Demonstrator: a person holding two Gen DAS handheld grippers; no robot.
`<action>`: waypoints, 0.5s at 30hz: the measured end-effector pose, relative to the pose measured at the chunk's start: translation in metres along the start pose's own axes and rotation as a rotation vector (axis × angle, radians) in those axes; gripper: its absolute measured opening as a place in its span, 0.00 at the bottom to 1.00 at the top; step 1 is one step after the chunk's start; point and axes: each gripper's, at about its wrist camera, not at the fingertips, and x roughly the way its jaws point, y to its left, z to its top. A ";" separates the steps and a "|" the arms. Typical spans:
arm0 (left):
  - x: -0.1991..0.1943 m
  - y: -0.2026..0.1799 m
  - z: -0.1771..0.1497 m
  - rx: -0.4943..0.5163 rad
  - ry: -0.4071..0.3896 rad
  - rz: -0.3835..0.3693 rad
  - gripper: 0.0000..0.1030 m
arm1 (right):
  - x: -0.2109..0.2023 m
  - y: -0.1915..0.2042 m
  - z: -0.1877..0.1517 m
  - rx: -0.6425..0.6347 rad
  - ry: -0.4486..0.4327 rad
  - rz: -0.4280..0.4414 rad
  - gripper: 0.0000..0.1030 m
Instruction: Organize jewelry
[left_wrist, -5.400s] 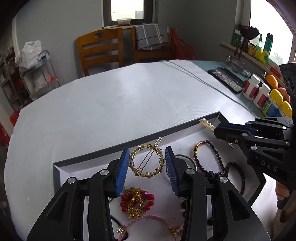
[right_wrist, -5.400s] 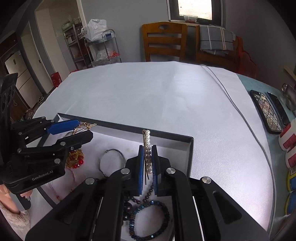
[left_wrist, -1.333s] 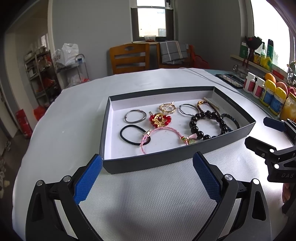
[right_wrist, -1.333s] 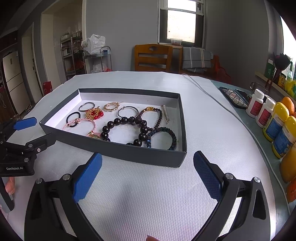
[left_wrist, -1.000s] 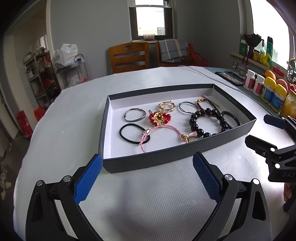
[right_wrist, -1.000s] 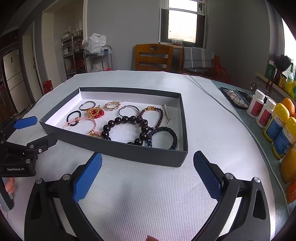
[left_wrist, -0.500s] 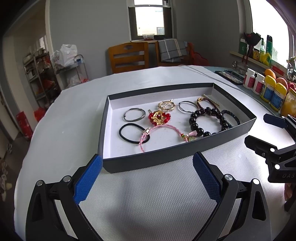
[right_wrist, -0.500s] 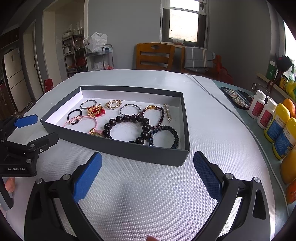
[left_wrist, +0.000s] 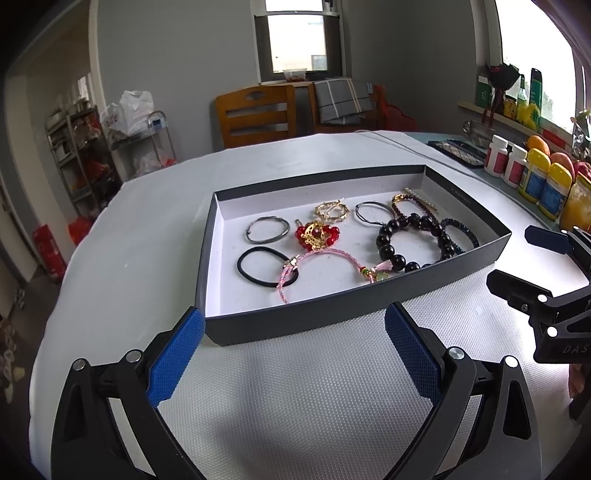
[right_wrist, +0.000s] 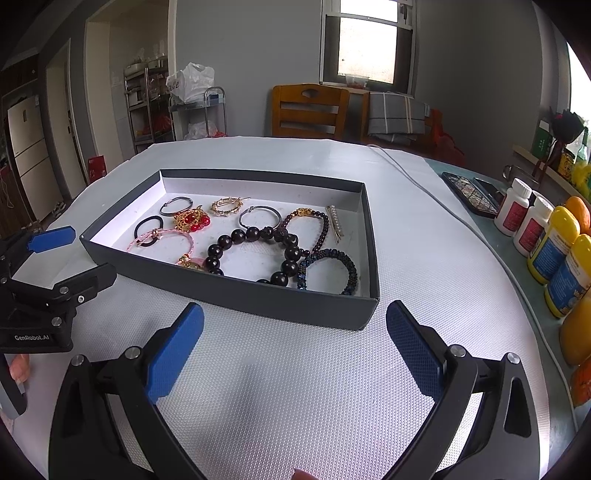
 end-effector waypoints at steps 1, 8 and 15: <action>0.000 0.000 0.000 0.002 -0.001 0.001 0.97 | 0.000 0.000 0.000 0.000 0.000 0.000 0.95; -0.002 -0.001 0.001 0.022 -0.014 0.008 0.97 | 0.000 0.000 0.000 0.001 0.000 0.000 0.95; 0.000 0.000 0.002 0.016 0.004 -0.011 0.97 | 0.000 0.000 0.000 -0.001 0.000 0.000 0.95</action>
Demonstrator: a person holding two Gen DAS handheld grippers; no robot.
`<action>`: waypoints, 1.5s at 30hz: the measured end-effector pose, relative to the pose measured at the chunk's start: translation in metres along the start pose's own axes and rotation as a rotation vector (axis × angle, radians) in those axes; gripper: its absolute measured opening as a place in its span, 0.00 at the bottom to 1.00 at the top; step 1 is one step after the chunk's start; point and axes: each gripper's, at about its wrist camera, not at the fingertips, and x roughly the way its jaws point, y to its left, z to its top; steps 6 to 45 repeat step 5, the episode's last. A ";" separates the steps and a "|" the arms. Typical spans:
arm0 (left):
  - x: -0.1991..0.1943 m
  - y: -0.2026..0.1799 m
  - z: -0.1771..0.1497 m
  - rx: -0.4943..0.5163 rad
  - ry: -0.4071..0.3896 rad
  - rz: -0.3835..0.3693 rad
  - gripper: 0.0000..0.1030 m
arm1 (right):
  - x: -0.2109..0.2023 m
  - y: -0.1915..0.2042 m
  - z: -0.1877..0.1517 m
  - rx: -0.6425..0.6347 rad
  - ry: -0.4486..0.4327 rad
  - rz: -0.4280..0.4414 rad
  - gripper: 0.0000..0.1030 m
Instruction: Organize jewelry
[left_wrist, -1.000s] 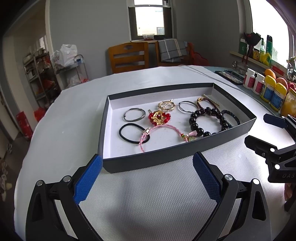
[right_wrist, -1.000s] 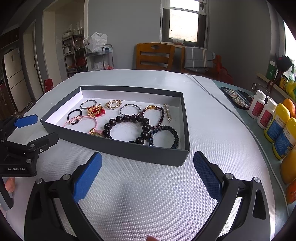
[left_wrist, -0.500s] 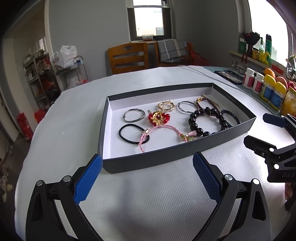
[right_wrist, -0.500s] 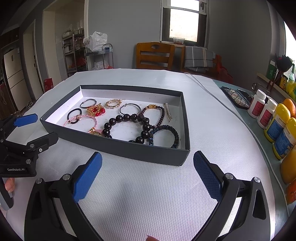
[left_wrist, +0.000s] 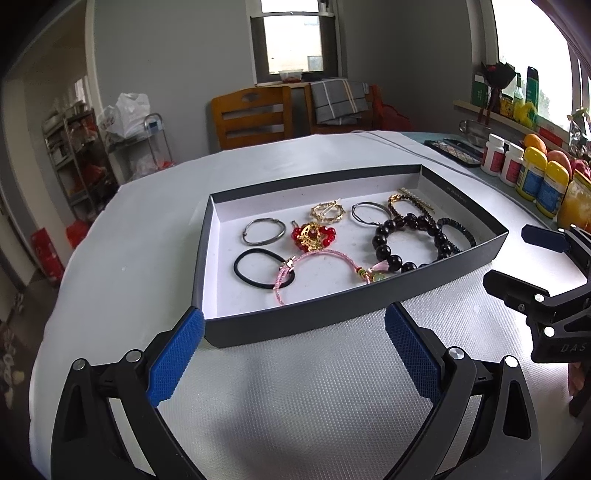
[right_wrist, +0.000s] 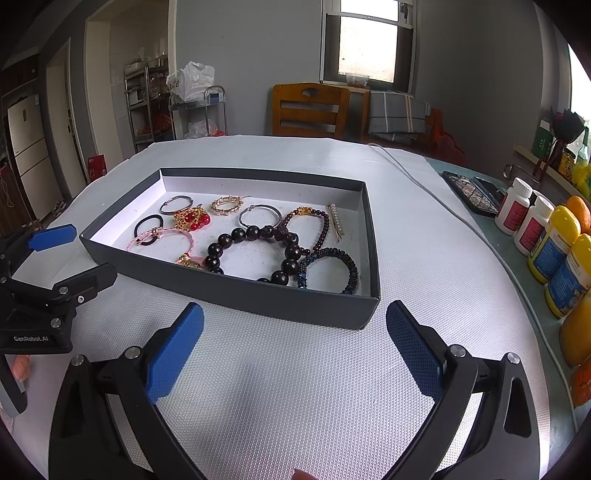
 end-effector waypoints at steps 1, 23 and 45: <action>0.001 0.001 0.000 0.000 0.006 -0.004 0.97 | 0.000 0.000 0.000 0.001 0.000 0.000 0.95; -0.001 0.002 0.001 -0.014 0.003 -0.026 0.97 | 0.002 0.000 -0.001 0.005 0.001 0.010 0.95; -0.001 0.002 0.001 -0.014 0.003 -0.026 0.97 | 0.002 0.000 -0.001 0.005 0.001 0.010 0.95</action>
